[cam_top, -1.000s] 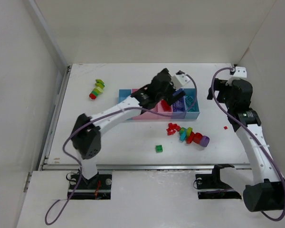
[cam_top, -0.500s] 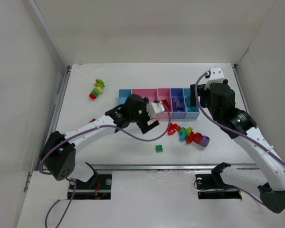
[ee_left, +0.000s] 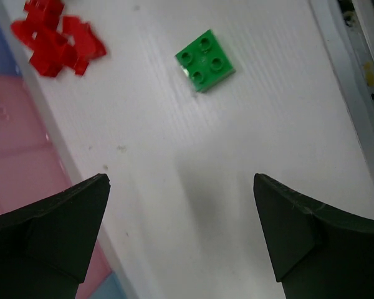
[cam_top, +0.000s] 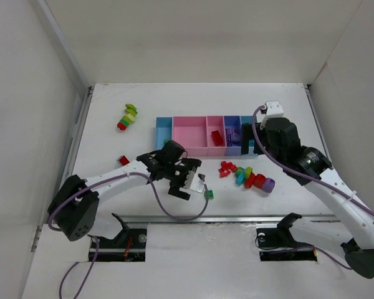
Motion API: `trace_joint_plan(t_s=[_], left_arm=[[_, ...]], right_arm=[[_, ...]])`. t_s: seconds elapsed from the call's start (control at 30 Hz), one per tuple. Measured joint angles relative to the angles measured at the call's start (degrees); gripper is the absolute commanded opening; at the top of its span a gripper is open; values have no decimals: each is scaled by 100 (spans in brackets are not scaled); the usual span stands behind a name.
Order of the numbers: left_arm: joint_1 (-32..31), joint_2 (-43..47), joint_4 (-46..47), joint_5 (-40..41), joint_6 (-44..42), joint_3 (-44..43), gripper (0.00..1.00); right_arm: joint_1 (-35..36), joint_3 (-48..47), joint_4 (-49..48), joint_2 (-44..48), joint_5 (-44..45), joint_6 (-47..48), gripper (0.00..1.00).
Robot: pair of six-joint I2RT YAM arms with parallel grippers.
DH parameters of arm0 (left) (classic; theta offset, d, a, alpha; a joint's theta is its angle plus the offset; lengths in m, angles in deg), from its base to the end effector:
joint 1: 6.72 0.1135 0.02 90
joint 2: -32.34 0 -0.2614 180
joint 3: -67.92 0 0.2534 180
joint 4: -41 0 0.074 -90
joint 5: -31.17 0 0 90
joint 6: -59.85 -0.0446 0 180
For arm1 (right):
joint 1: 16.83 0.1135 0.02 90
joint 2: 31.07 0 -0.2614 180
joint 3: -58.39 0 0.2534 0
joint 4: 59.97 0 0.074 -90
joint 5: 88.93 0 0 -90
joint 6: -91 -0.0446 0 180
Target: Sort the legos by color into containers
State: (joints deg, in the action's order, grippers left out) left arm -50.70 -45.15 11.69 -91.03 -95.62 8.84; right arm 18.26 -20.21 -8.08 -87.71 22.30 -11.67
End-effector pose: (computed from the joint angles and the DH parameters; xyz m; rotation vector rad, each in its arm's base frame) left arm 0.1842 -0.2108 0.2060 2.0074 1.1085 -0.4820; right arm 0.1823 0.1083 0.3689 -0.1802 2.0491 0.1282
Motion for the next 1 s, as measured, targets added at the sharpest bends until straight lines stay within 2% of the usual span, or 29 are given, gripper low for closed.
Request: trace_joint_plan(t_s=[0.2,0.27,0.37,0.53,0.57,0.67,0.8,0.93,1.0], left_arm=[[-599,-914,-354,-201,-1427,-597,99],[-813,-1272,-385,-210,-1585,-911,95],[-1045,-1733,-485,-221,-1799,-1449,95],[-1222,-1803,-675,-151,-2321,-1438,95],[-1250,-1814,-682,-111,-2382,-1405,89],[-1360,-1921,-627,24,-2496,-1397,80],[-1451,-2199,-590,136,-2861,-1440,77],[-1510,-2280,-601,258,-3359,-1534,70],[-1537,-2334,-616,341,-3545,-1593,63]], right_arm=[[0,345,-39,42,-177,-114,100],[0,448,-59,107,-197,-129,100],[0,498,-61,184,-221,-133,100],[0,667,-111,511,-219,-157,100],[0,702,-105,577,-221,-168,100],[0,765,-107,693,-219,-175,100],[0,765,-107,699,-221,-173,100],[0,767,-90,710,-221,-170,100],[0,772,-76,748,-221,-170,100]])
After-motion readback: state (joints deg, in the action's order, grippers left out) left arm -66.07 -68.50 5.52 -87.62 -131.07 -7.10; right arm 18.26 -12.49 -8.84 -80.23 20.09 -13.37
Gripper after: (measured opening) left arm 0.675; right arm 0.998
